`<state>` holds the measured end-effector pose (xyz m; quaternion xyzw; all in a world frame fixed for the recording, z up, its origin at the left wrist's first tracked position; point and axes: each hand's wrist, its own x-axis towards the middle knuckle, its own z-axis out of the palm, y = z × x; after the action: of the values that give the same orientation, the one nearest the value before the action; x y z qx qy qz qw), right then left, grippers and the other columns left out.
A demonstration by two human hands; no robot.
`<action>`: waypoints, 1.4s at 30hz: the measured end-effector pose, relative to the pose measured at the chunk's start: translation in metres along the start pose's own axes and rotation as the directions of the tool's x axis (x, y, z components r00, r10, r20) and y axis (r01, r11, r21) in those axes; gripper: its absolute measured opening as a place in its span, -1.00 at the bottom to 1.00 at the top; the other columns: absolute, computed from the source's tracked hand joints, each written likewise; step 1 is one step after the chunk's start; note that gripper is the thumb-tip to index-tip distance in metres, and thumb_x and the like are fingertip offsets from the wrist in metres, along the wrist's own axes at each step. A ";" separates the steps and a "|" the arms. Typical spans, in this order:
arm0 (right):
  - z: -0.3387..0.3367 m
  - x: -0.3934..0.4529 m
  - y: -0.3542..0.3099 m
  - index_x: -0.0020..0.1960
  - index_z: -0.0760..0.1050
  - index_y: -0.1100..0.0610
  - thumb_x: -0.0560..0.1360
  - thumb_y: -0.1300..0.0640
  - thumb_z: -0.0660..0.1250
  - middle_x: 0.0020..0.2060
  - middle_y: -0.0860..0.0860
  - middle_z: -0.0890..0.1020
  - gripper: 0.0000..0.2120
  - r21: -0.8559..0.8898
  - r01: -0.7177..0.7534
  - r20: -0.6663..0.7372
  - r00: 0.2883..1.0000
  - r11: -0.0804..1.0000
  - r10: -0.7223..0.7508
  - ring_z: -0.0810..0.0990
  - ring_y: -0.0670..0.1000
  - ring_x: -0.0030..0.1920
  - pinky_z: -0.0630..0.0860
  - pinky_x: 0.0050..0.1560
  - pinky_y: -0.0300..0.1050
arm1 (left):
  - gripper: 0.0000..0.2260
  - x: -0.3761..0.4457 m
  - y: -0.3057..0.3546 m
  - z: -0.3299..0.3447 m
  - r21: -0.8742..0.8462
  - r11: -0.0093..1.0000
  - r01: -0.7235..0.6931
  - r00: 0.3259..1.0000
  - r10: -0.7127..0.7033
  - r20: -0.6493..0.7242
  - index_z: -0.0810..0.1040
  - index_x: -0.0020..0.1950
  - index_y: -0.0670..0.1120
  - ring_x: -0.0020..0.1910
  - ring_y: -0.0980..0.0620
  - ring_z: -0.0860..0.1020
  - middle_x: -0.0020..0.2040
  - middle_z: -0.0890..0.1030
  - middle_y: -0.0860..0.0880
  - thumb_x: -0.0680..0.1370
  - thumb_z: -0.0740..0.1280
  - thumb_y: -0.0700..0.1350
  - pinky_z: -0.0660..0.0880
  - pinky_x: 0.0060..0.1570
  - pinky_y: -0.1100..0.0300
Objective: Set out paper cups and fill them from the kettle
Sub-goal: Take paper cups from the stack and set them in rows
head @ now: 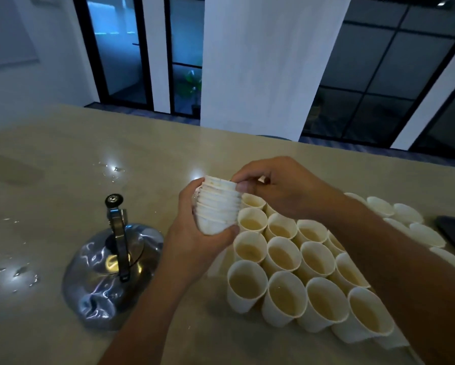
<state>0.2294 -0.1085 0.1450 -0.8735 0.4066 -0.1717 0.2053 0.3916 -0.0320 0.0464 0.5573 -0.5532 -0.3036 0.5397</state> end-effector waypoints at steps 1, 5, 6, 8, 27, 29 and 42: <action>0.001 0.006 0.000 0.11 0.65 -0.06 0.61 0.12 0.31 -0.01 -0.18 0.67 -0.82 -0.010 0.011 0.009 1.000 1.000 -0.011 0.58 -0.14 -0.01 0.48 0.01 -0.26 | -0.19 0.003 -0.002 -0.002 -0.001 1.000 0.010 1.000 -0.010 -0.010 0.12 0.30 0.44 0.00 0.16 0.58 0.10 0.51 0.24 0.32 0.60 0.02 0.56 -0.16 0.25; 0.002 0.039 0.003 0.09 0.65 0.05 0.60 0.17 0.31 -0.11 -0.16 0.65 -0.85 -0.011 0.040 -0.104 0.994 0.999 -0.040 0.53 -0.31 -0.13 0.35 -0.11 -0.49 | -0.21 0.008 -0.020 -0.004 -0.026 0.999 0.043 0.997 -0.044 -0.061 0.14 0.31 0.36 -0.06 0.19 0.59 0.07 0.53 0.18 0.33 0.59 -0.06 0.48 -0.25 0.37; -0.001 0.047 0.005 0.08 0.65 0.09 0.60 0.18 0.32 -0.17 -0.19 0.62 -0.85 0.001 0.035 -0.197 0.980 0.999 -0.034 0.50 -0.35 -0.19 0.34 -0.14 -0.52 | -0.20 0.007 -0.026 -0.002 -0.042 0.998 0.055 0.996 -0.057 -0.070 0.15 0.32 0.33 -0.07 0.20 0.59 0.07 0.54 0.17 0.33 0.59 -0.10 0.49 -0.25 0.40; -0.009 0.064 0.010 0.08 0.66 0.09 0.59 0.16 0.33 -0.24 -0.25 0.58 -0.86 -0.005 0.024 -0.363 0.931 1.000 -0.025 0.49 -0.36 -0.25 0.32 -0.16 -0.53 | -0.19 0.004 -0.039 0.004 -0.095 0.992 0.085 0.990 -0.095 -0.103 0.15 0.33 0.28 -0.08 0.25 0.59 0.07 0.53 0.14 0.34 0.58 -0.18 0.49 -0.26 0.44; 0.087 0.141 0.098 0.24 0.62 -0.06 0.59 -0.02 0.31 0.07 0.07 0.63 -0.74 -0.658 -0.188 -0.045 0.976 0.729 0.212 0.58 0.08 -0.02 0.53 0.04 -0.07 | -0.16 -0.001 -0.100 0.031 -0.052 0.992 0.114 0.974 -0.122 -0.191 0.12 0.37 0.30 0.13 0.41 0.46 0.13 0.41 0.44 0.35 0.60 -0.13 0.51 -0.03 0.41; 0.091 0.142 0.101 0.25 0.61 -0.07 0.59 -0.03 0.31 0.08 0.08 0.60 -0.74 -0.676 -0.188 -0.034 0.974 0.713 0.224 0.57 0.10 0.01 0.53 0.08 -0.05 | -0.15 -0.001 -0.103 0.031 -0.031 0.994 0.110 0.975 -0.113 -0.191 0.11 0.38 0.29 0.14 0.42 0.44 0.14 0.39 0.46 0.35 0.60 -0.10 0.51 0.00 0.39; 0.076 0.124 0.081 0.35 0.50 -0.06 0.56 -0.17 0.32 0.26 -0.03 0.59 -0.59 -0.285 -0.145 -0.006 0.989 0.947 0.150 0.54 -0.04 0.15 0.46 0.17 -0.11 | -0.20 0.004 -0.096 0.039 -0.049 0.984 0.173 0.967 -0.179 -0.179 0.10 0.32 0.35 0.02 0.45 0.47 0.04 0.45 0.39 0.36 0.60 -0.04 0.44 -0.17 0.47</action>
<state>0.2891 -0.2357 0.0560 -0.8625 0.4896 -0.0885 0.0931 0.3836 -0.0649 -0.0514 0.6210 -0.4445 -0.3068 0.5681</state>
